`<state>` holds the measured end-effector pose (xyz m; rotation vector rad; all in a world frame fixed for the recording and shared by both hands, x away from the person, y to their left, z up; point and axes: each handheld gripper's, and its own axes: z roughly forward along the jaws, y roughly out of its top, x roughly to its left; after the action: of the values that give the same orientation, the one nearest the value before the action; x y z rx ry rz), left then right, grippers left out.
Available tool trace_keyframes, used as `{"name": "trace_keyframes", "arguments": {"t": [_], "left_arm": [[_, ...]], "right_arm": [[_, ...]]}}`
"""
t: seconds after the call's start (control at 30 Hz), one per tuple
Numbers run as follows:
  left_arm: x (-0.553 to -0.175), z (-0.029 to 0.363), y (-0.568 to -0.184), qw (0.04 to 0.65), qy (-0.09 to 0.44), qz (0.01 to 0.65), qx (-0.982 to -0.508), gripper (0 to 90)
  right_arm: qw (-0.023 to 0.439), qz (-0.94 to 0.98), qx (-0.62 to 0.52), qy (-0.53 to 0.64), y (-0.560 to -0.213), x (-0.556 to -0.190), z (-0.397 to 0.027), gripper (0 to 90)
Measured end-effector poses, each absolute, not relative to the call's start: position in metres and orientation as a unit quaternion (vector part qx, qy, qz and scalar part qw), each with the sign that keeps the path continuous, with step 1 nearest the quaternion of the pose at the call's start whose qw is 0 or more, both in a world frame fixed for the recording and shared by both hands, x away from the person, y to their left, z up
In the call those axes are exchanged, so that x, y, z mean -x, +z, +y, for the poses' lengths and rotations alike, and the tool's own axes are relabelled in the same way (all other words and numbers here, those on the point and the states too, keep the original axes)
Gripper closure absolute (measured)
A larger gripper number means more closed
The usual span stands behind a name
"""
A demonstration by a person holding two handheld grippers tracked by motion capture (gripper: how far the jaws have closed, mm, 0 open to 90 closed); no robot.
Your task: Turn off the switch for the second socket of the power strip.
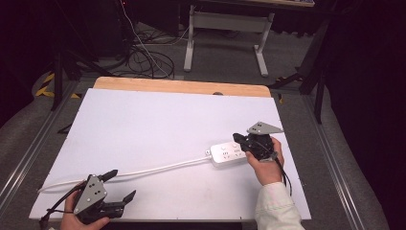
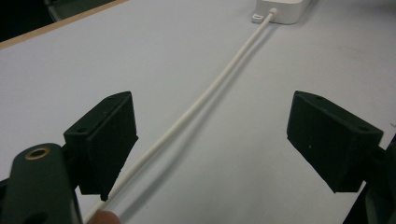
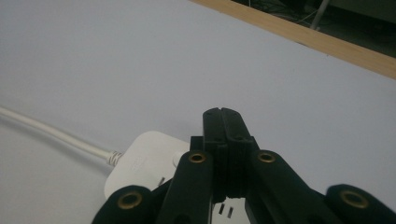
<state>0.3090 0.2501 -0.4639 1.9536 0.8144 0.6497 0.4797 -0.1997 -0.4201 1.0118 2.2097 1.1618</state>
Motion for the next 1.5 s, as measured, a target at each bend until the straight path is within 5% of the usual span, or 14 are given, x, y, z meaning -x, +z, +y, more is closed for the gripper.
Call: {"name": "trace_keyframes", "arguments": {"t": [1.5], "left_arm": [[-0.310, 0.250, -0.464, 0.446, 0.262, 0.331, -0.790, 16.4]], "right_arm": [[0.210, 0.835, -0.395, 0.320, -0.452, -0.503, -0.192, 90.0]]}}
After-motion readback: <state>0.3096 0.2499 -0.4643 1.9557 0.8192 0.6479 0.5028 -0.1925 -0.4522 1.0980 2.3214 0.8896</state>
